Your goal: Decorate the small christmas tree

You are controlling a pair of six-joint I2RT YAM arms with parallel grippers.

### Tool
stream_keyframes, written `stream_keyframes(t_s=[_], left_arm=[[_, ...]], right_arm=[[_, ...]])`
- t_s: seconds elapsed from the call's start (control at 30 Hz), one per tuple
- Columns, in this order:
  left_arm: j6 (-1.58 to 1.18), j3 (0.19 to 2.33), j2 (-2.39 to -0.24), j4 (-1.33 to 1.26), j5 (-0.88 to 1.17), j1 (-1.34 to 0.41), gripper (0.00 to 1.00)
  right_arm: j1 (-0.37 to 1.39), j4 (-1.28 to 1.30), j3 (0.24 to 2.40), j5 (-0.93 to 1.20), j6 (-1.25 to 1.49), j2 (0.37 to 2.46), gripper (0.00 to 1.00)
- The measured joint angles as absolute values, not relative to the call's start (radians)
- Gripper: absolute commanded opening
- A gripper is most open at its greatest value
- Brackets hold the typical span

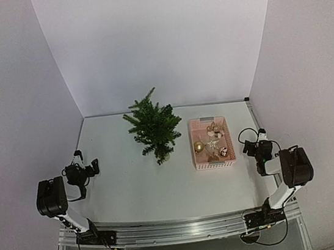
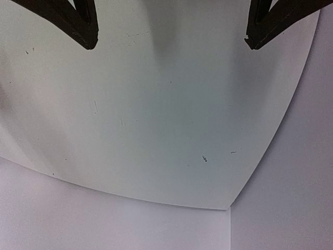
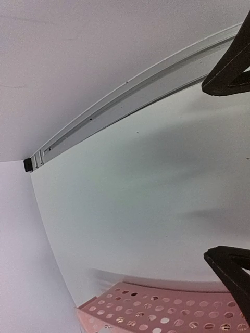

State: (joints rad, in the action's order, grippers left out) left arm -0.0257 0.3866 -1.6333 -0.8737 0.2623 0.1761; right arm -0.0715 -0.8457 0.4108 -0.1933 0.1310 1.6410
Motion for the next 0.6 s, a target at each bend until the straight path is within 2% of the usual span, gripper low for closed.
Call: stream_keyframes(t_s=[0.37,0.47,0.6], left_arm=[[-0.026,0.387,-1.633,-0.873,0.264,0.176,1.00],[-0.027,0.387,-1.623,-0.862,0.254,0.176,1.00],[-0.024,0.411,-1.523,-0.736,0.244,0.171,1.00]], right_arm=[[-0.072,-0.637,0.514,-0.266,0.195,1.318,0.98],[-0.072,-0.563,0.611,-0.205,0.209,1.274,0.98],[-0.061,-0.372,0.856,-0.078,0.220,1.300,0.98]])
